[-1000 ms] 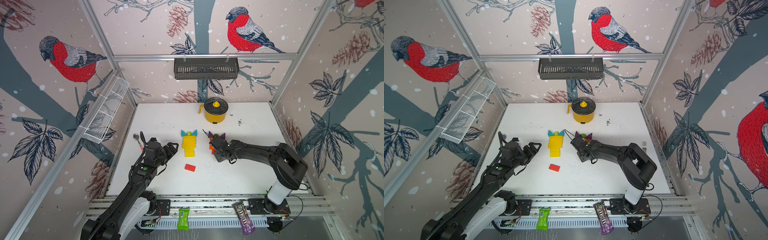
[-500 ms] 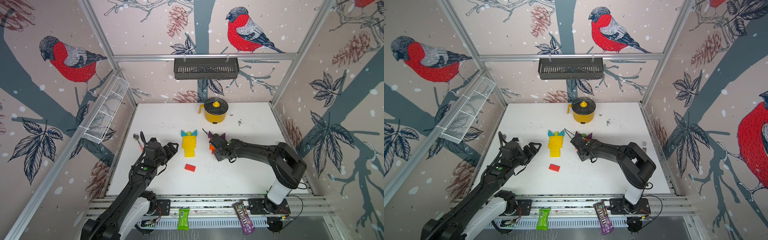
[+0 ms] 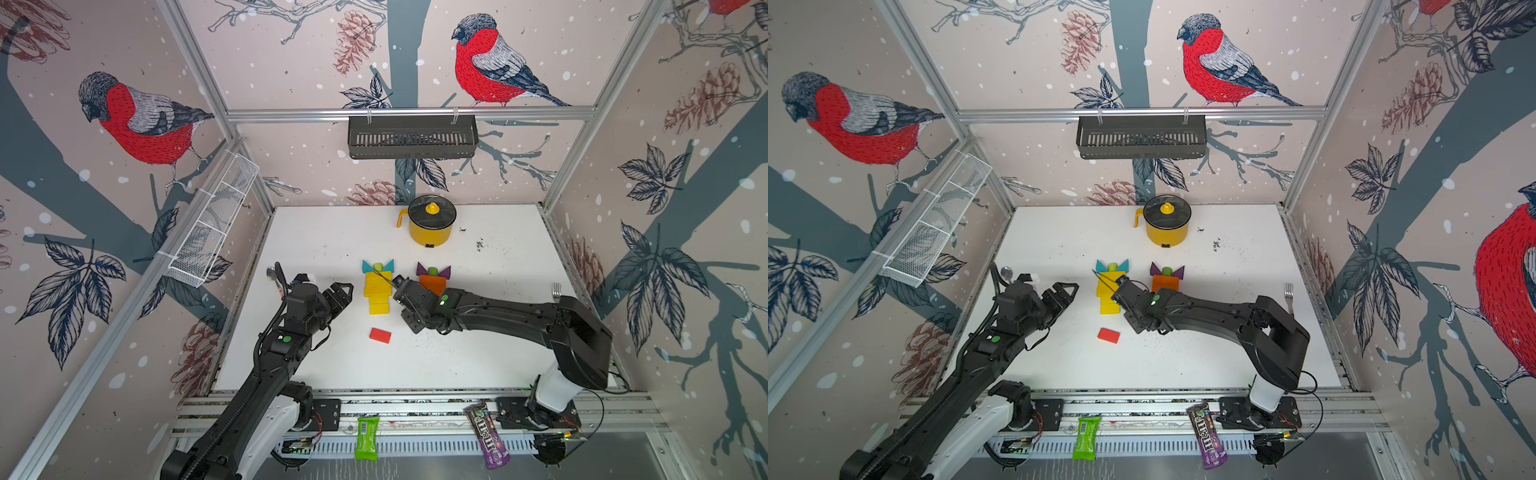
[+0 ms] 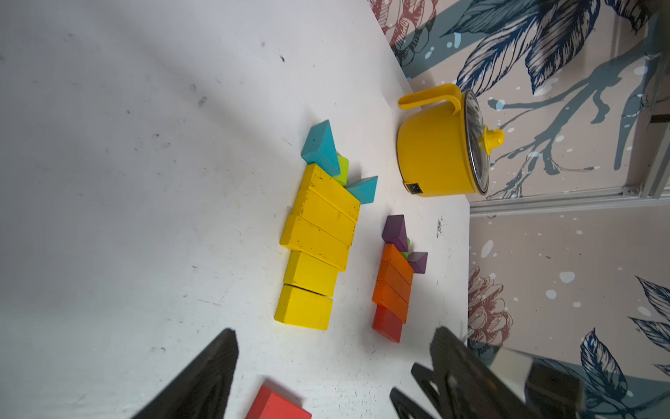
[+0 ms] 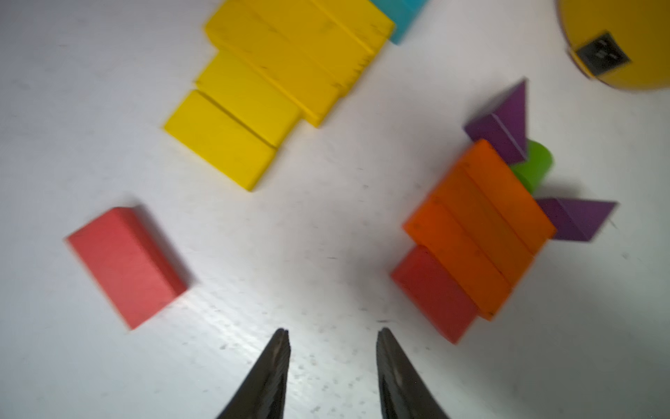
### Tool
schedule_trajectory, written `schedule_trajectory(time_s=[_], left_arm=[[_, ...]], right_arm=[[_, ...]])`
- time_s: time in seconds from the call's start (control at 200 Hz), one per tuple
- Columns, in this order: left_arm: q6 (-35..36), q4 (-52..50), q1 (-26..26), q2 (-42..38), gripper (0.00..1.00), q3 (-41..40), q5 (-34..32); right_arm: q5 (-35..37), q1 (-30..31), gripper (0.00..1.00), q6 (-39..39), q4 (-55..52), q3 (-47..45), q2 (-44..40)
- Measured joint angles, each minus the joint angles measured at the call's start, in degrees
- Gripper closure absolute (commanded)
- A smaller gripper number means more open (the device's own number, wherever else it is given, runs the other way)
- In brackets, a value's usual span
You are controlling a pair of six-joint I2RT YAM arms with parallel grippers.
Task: Assemble a carrot with building blocks
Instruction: Assemble the building block at the center of the board, then pick up the building block from the center of the board.
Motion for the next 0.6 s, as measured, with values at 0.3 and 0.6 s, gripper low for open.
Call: schedule_trajectory(time_s=[0.3, 0.6], left_arm=[[-3.0, -6.0, 5.5, -7.7, 0.14, -5.1, 0.1], [-3.5, -6.6, 5.8, -8.7, 0.14, -5.4, 0.5]], right_arm=[[-8.4, 4.0, 0.39, -5.2, 3.4, 6.8, 11.4], [-12.1, 4.4, 0.65, -7.2, 4.3, 7.9, 15.4]])
